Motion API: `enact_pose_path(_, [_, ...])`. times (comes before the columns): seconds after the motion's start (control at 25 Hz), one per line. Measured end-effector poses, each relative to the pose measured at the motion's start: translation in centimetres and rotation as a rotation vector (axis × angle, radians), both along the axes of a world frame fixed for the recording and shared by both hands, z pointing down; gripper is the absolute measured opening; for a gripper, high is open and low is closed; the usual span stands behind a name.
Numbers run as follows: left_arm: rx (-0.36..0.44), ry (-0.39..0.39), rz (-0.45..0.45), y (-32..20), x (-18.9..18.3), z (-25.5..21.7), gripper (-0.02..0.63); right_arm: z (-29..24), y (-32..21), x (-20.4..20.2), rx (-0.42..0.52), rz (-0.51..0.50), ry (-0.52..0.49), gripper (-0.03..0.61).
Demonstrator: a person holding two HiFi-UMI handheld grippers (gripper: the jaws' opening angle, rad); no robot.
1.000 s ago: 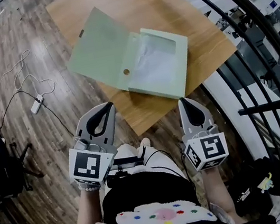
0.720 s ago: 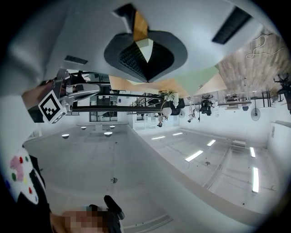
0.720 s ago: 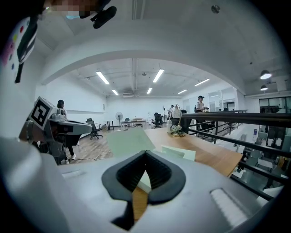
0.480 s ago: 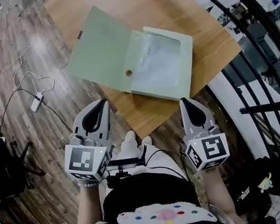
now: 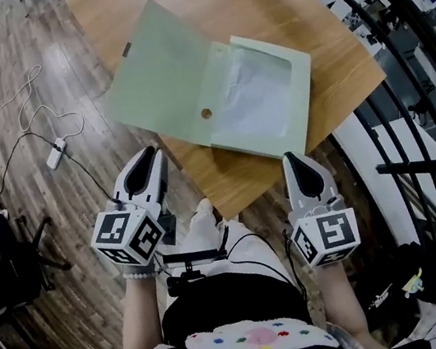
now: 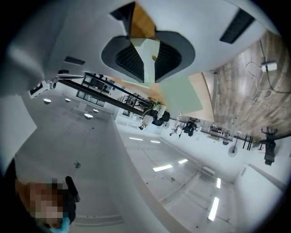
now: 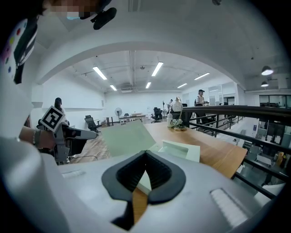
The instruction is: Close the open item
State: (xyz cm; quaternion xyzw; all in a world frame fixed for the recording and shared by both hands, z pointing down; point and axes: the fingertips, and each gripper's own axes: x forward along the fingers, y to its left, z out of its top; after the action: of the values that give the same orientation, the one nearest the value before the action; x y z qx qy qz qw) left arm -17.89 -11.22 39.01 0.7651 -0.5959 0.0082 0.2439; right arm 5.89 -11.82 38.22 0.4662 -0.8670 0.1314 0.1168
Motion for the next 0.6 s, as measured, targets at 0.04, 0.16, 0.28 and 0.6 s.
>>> enact_pose_path(0.04, [-0.014, 0.022, -0.008, -0.3, -0.3, 0.7, 0.058, 0.2, -0.1, 0.0, -0.004, 0.003, 0.001, 0.008])
enact_pose_path(0.16, [-0.054, 0.077, -0.027, -1.2, -1.0, 2.7, 0.088, 0.6, -0.5, 0.0, -0.016, 0.013, 0.008, 0.008])
enact_pose_path(0.28, [-0.080, 0.135, -0.053, -2.0, -1.7, 4.2, 0.123, 1.2, -0.8, -0.1, -0.026, 0.019, 0.016, 0.008])
enact_pose_path(0.6, [-0.154, 0.194, -0.087, -4.0, -2.8, 8.8, 0.164, 2.6, -1.7, -0.6, -0.050, 0.033, 0.027, 0.008])
